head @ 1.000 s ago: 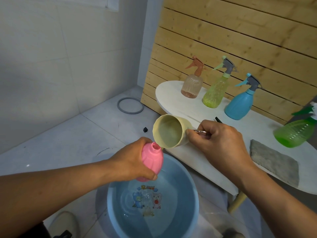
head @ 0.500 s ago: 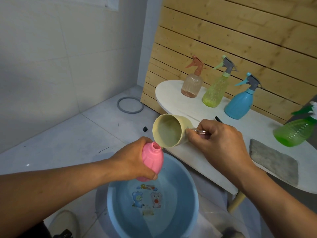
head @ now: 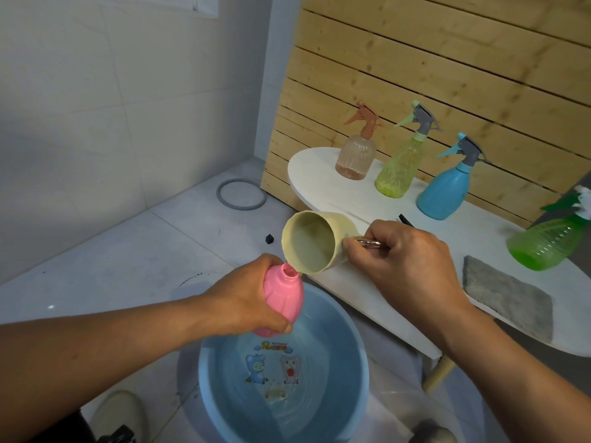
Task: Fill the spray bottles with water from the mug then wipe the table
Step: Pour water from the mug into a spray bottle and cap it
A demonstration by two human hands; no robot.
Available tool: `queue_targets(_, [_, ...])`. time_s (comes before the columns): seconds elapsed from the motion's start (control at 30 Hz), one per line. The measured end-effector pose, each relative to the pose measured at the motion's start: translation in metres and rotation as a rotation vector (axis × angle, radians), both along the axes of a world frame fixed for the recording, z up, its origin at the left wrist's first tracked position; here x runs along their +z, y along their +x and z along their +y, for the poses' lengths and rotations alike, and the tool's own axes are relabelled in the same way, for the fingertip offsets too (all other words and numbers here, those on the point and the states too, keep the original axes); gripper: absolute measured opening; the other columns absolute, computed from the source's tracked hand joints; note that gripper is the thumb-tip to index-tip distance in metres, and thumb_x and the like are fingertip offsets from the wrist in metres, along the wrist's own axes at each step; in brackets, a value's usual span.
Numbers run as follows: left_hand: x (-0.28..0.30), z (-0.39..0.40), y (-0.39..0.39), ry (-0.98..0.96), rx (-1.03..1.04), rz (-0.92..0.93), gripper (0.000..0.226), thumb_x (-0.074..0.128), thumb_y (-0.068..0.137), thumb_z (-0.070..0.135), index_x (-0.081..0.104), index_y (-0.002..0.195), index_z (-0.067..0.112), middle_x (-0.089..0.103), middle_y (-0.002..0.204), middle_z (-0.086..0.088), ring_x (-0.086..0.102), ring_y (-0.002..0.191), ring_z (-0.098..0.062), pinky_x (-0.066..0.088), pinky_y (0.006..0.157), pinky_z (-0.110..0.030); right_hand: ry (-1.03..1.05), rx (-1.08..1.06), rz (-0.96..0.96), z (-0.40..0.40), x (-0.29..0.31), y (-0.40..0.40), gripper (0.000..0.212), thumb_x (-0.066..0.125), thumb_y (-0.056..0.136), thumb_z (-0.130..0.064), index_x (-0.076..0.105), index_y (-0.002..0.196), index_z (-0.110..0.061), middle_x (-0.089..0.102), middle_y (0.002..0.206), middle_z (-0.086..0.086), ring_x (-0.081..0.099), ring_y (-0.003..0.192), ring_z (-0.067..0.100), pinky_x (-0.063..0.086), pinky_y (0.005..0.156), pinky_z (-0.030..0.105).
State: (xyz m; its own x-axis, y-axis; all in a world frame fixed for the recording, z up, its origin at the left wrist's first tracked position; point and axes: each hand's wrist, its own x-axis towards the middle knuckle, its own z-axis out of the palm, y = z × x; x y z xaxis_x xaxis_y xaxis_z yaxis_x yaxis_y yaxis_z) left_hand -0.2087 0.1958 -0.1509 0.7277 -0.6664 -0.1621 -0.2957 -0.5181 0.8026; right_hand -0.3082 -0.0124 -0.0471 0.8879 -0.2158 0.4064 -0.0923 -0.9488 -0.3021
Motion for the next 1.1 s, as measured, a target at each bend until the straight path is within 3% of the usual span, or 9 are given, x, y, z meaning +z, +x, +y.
queue_targets(0.3, [0.0000, -0.0007, -0.0006, -0.002, -0.006, 0.004, 0.092, 0.099, 0.062, 0.037, 0.036, 0.129, 0.045, 0.052, 0.116, 0.023, 0.054, 0.103, -0.005, 0.050, 0.065, -0.014, -0.053, 0.011, -0.009, -0.0011, -0.0013, -0.0001, 0.036, 0.066, 0.091, -0.046, 0.059, 0.066, -0.020, 0.053, 0.059, -0.005, 0.050, 0.059, 0.017, 0.033, 0.049, 0.029])
queue_targets(0.67, [-0.0020, -0.0006, 0.0015, -0.006, 0.005, 0.002, 0.095, 0.099, 0.059, 0.039, 0.039, 0.132, 0.044, 0.054, 0.118, 0.021, 0.055, 0.106, -0.007, 0.057, 0.074, -0.021, -0.070, 0.016, -0.022, 0.0008, -0.0003, -0.0017, 0.037, 0.065, 0.091, -0.046, 0.058, 0.065, -0.020, 0.052, 0.059, -0.005, 0.048, 0.058, 0.017, 0.032, 0.048, 0.028])
queue_targets(1.1, [-0.0021, -0.0005, 0.0002, -0.025, 0.000, 0.026, 0.094, 0.099, 0.061, 0.036, 0.038, 0.132, 0.043, 0.053, 0.117, 0.022, 0.055, 0.104, -0.006, 0.054, 0.068, -0.017, -0.116, 0.026, -0.028, 0.0024, -0.0002, -0.0029, 0.036, 0.065, 0.092, -0.045, 0.057, 0.065, -0.022, 0.052, 0.059, -0.005, 0.048, 0.058, 0.016, 0.029, 0.048, 0.027])
